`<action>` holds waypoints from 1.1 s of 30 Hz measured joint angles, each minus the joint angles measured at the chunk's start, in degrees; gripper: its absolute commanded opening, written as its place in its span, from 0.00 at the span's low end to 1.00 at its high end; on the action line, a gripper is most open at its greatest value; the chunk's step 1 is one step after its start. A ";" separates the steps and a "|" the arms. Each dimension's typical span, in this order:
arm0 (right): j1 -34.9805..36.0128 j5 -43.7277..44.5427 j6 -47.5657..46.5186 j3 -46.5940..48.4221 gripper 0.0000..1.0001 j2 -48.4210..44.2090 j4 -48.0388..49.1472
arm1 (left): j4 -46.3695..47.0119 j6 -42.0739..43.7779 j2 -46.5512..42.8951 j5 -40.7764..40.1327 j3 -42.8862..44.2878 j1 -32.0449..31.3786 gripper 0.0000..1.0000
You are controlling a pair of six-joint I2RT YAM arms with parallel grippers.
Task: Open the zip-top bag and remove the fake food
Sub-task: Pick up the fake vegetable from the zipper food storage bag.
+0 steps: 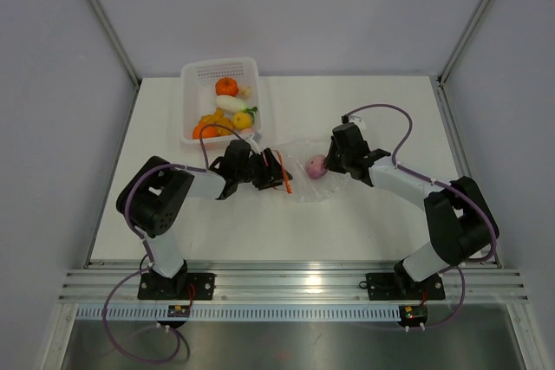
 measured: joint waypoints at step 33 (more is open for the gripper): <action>-3.78 -3.41 3.17 -1.99 0.00 4.35 0.96 | 0.79 1.97 1.70 0.02 1.75 -0.85 0.56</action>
